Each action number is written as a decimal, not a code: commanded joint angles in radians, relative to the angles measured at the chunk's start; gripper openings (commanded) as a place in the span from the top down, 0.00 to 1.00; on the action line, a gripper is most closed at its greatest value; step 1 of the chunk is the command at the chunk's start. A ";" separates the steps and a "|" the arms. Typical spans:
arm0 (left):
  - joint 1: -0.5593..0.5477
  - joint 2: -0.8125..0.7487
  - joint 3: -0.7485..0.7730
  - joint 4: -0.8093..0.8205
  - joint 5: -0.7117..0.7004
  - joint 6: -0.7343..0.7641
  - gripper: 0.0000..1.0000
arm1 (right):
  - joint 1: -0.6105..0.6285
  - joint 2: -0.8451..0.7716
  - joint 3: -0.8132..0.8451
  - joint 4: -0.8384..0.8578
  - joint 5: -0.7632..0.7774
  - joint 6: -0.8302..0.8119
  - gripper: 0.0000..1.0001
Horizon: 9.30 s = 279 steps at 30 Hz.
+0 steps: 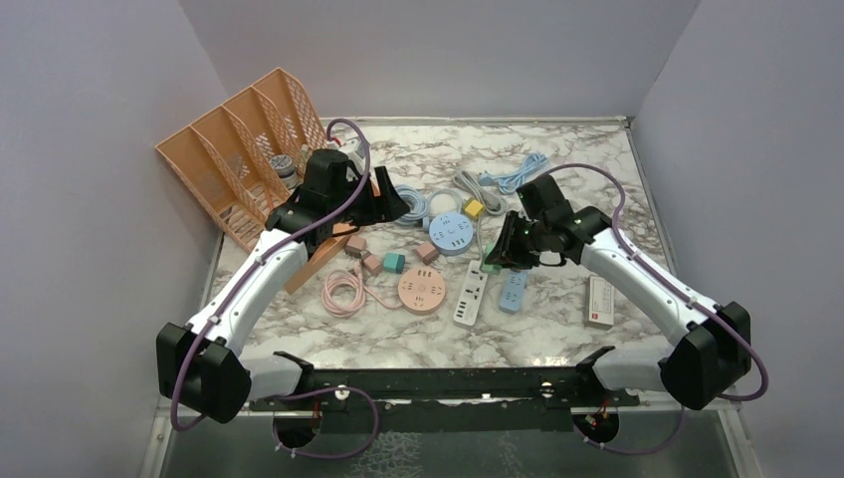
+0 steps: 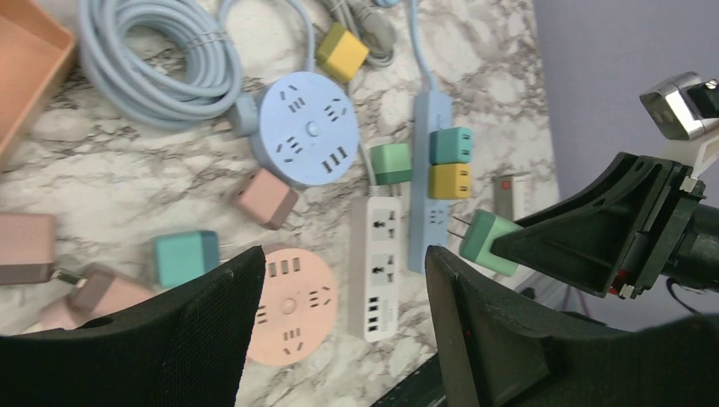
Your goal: Insert the plug
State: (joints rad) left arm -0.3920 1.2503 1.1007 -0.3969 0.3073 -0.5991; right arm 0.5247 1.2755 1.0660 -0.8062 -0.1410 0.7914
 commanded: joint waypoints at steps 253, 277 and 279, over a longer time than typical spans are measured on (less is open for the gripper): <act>-0.045 0.038 -0.032 0.203 0.107 -0.102 0.26 | 0.002 0.267 0.126 0.536 -0.014 -0.299 0.88; -0.091 0.191 0.091 0.240 0.346 -0.314 0.26 | 0.003 0.083 -0.057 0.939 -0.604 -1.020 0.89; -0.102 0.197 0.083 0.240 0.339 -0.307 0.28 | 0.003 0.096 -0.039 0.906 -0.611 -1.037 0.90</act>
State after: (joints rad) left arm -0.4713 1.4319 1.1873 -0.1879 0.5999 -0.9062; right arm 0.5282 1.3445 0.9733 0.1268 -0.6979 -0.1631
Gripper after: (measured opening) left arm 0.739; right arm 0.420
